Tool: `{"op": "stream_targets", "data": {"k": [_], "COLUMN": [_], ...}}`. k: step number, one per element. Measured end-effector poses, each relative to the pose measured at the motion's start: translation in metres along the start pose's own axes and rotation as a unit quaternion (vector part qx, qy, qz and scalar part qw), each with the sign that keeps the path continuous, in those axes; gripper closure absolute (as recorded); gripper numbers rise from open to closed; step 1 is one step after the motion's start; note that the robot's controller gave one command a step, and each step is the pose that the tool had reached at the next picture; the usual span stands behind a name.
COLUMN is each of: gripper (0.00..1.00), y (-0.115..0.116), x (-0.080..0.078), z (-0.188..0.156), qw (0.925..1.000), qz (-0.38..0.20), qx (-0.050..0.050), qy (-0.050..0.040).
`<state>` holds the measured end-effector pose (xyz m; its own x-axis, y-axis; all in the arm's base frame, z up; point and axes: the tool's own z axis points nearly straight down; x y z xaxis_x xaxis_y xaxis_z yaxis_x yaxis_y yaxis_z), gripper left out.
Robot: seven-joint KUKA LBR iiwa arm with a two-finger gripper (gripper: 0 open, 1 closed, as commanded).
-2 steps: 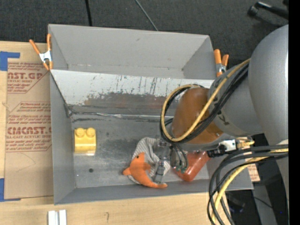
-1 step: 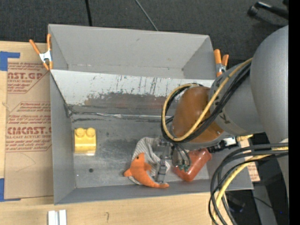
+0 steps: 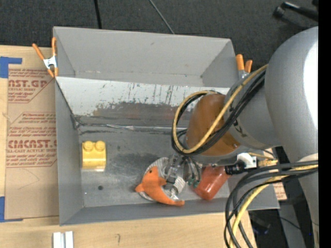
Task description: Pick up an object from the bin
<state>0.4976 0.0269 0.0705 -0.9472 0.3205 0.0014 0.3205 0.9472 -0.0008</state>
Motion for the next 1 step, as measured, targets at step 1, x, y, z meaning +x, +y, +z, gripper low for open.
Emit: {"op": "stream_targets", "data": {"k": [1], "gripper": [1.00], "y": [0.0000], "x": [0.0000], "z": [0.0000], "qw": [1.0000], "qz": [0.000], "qx": [0.000], "qy": [0.0000]}}
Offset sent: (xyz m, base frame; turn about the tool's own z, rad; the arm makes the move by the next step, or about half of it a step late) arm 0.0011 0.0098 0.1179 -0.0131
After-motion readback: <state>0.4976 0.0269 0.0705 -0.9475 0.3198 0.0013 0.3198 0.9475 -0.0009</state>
